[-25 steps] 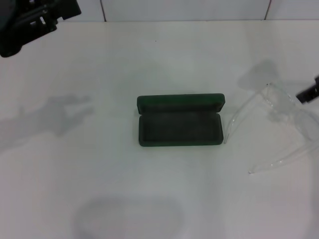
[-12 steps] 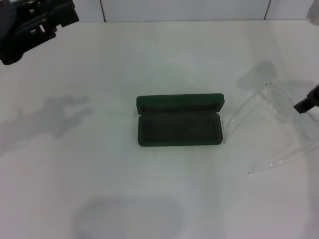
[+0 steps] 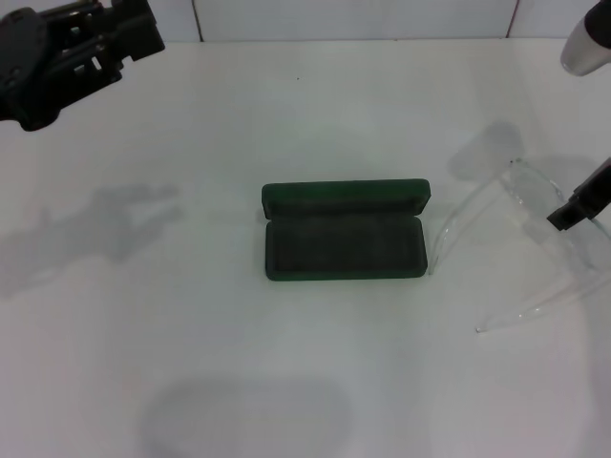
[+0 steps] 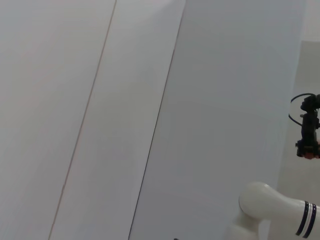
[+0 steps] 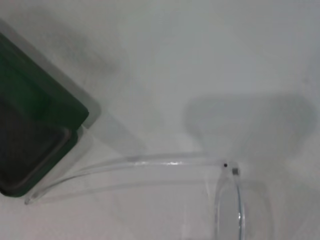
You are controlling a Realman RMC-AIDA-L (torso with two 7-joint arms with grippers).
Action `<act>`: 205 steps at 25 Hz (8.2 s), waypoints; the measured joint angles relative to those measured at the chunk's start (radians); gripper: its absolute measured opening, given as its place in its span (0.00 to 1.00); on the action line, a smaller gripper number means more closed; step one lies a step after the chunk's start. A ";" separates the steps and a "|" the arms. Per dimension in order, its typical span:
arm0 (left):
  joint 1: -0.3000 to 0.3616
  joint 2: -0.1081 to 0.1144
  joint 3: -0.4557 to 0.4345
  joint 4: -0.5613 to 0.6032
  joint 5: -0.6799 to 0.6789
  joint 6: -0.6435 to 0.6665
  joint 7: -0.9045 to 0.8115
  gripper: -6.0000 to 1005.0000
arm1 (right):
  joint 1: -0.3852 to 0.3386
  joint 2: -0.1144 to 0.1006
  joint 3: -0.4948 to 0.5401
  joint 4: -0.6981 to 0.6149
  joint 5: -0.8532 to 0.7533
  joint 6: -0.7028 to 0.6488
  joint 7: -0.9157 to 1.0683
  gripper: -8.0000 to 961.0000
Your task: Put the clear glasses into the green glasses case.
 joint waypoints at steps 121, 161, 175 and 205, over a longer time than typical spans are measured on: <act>-0.045 -0.045 0.170 -0.157 -0.107 0.112 0.141 0.05 | -0.020 0.013 -0.182 0.361 1.499 -0.085 -1.237 0.13; -0.049 -0.045 0.161 -0.218 -0.104 0.112 0.196 0.05 | -0.031 0.013 -0.183 0.389 1.553 -0.065 -1.298 0.13; -0.044 -0.045 0.155 -0.223 -0.104 0.105 0.203 0.05 | -0.026 0.013 -0.192 0.388 1.576 -0.081 -1.315 0.13; -0.041 -0.040 0.158 -0.256 -0.111 0.119 0.226 0.05 | -0.055 0.012 -0.186 0.389 1.606 -0.101 -1.331 0.13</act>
